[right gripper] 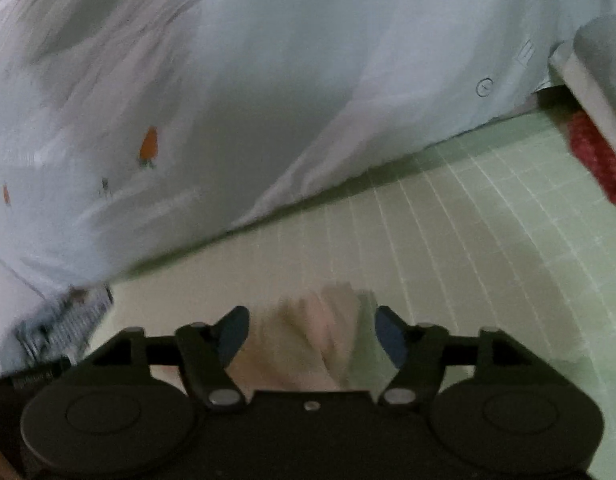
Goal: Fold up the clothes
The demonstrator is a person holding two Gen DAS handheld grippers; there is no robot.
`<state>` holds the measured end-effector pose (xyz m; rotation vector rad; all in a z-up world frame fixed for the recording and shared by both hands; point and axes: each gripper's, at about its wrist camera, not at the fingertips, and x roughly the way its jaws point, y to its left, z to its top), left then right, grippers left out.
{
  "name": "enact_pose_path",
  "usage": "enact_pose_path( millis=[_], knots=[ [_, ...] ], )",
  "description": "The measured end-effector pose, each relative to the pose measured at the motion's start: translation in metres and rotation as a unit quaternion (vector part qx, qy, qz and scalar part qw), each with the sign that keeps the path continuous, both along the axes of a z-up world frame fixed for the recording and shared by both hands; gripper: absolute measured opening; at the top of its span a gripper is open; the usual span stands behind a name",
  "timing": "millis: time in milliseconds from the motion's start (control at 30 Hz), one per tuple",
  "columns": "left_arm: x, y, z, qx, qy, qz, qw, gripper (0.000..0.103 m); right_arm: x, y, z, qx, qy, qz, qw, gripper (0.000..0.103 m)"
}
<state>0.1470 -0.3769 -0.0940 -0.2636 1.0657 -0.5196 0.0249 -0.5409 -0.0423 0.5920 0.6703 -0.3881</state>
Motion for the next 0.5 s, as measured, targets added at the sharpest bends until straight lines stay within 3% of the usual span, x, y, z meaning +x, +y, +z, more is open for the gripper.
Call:
enact_pose_path(
  millis=[200, 500],
  knots=[
    [-0.020, -0.007, -0.040, 0.034, 0.072, -0.030, 0.9964, 0.078, -0.007, 0.028, -0.032, -0.007, 0.066, 0.033, 0.997, 0.078],
    [-0.003, -0.021, -0.065, 0.035, 0.086, -0.044, 0.9947, 0.078, 0.022, 0.020, -0.068, 0.032, 0.096, 0.059, 0.993, 0.080]
  ],
)
